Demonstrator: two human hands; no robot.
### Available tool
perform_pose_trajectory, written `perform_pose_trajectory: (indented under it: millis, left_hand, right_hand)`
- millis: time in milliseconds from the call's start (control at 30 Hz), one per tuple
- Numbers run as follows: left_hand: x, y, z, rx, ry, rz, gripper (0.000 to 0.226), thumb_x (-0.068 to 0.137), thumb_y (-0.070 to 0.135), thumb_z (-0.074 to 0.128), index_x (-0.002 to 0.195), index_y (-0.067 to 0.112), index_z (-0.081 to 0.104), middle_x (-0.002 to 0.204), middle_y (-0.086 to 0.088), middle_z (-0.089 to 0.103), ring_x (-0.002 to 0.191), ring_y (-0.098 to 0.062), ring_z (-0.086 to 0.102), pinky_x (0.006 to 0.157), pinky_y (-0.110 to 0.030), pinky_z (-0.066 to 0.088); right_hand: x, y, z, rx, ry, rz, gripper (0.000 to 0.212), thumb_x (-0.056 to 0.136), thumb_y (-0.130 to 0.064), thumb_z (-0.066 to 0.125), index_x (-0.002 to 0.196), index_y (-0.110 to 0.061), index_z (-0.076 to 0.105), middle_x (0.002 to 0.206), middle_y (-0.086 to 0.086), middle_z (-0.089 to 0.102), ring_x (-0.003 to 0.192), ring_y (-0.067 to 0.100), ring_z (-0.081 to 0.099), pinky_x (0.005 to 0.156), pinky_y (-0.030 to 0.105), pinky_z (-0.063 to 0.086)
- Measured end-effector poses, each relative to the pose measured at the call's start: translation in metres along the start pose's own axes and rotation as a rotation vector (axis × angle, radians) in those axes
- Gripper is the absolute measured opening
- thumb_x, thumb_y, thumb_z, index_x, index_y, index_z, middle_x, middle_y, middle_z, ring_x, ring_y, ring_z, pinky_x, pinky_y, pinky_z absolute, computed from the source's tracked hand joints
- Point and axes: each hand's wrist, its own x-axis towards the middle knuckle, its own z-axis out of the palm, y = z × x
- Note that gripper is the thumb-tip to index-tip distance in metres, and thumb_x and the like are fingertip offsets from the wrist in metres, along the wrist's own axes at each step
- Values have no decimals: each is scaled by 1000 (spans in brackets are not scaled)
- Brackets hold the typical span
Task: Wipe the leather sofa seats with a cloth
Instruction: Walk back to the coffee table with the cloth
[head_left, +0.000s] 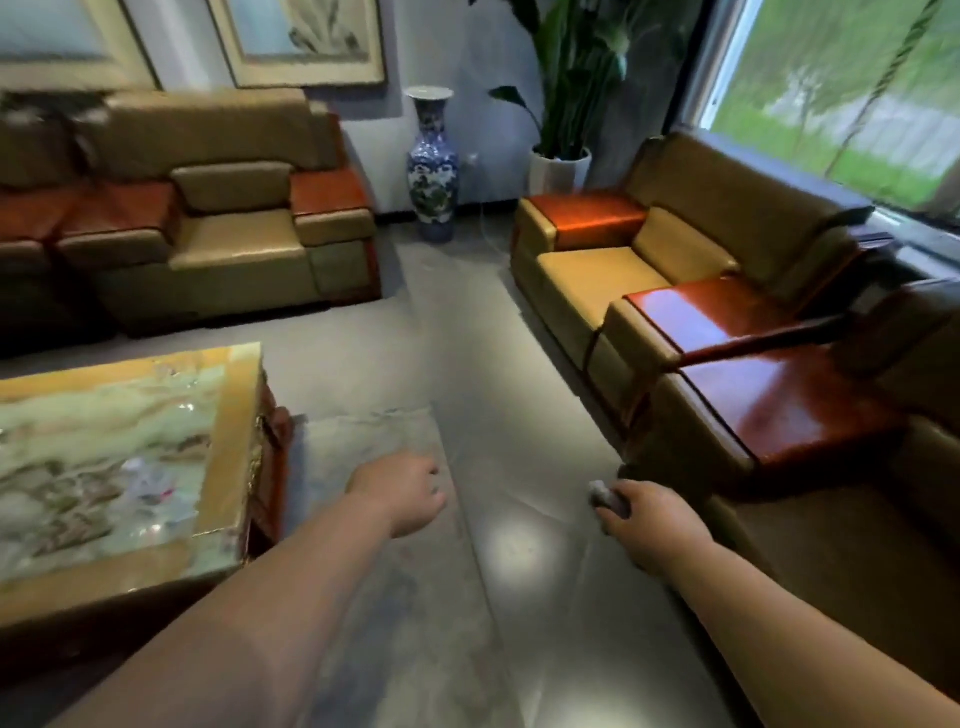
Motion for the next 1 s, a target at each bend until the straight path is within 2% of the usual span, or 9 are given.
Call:
perform_pose_trajectory:
  millis: [167,233,300,400,500,600,700,833,1000]
  left_hand:
    - [22,-59,-1,-63,-7,-179,55,96,56,52,144,31,59,143,1,64,130,-26,61,104,-36,52]
    - [40,-75,-11,-83,21,-232,55,96,55,51,144,30,59,142,1,65,130,-25,60,103,-35,52]
    - [59,-88,-22,-109,49,-278,55,96,55,50,144,29,60,141,0,65,129,-25,61,103,-35,52]
    - [82,-100,-35,-130,40,-361,53,96,55,48,142,29,60,139,0,66,127,-26,62,101,-36,53]
    - [107,-110,-45,-111,11,-431,50,98,51,49,140,28,61,139,-1,66,127,-27,61,101,-36,53]
    - [136,-121,-57,-153,43,-516,48,97,51,52,138,27,64,137,1,67,126,-25,62,101,-35,52]
    - [162,-131,-67,-179,41,-558,43,99,51,51,130,24,66,127,1,70,118,-25,64,96,-36,54]
    - [189,-155,-82,-194,55,-635,42,97,52,51,130,30,66,130,3,68,120,-24,64,95,-34,54]
    - [229,-204,-91,-255,83,-697,39,94,54,53,123,32,68,124,5,70,114,-22,65,88,-33,54]
  right_hand:
    - [93,-70,9,-20,-100,-153,16,94,-54,63,93,-37,61,78,-9,61,71,15,63,62,30,51]
    - [136,-94,12,-58,-134,-226,18,93,-55,62,95,-37,63,81,-9,64,73,13,63,64,31,54]
    - [178,-116,11,-94,-158,-311,21,92,-57,61,98,-37,64,86,-10,66,79,13,65,72,35,59]
    - [238,-146,-2,-174,-210,-441,18,93,-58,59,95,-40,59,90,-14,60,91,17,65,80,36,57]
    - [292,-172,-17,-220,-223,-546,28,93,-59,56,103,-33,63,94,-10,62,93,19,65,80,36,56]
    - [343,-196,-30,-253,-219,-639,29,95,-55,57,108,-29,64,100,-4,65,95,22,64,74,32,49]
    - [382,-215,-39,-250,-228,-690,24,97,-50,59,104,-27,63,92,-6,60,84,19,56,68,31,41]
    - [423,-244,-37,-262,-252,-742,26,97,-51,58,109,-29,63,102,-2,68,93,22,63,70,31,46]
    - [470,-296,-30,-303,-265,-820,28,97,-53,57,106,-28,63,100,-2,66,89,21,62,73,34,52]
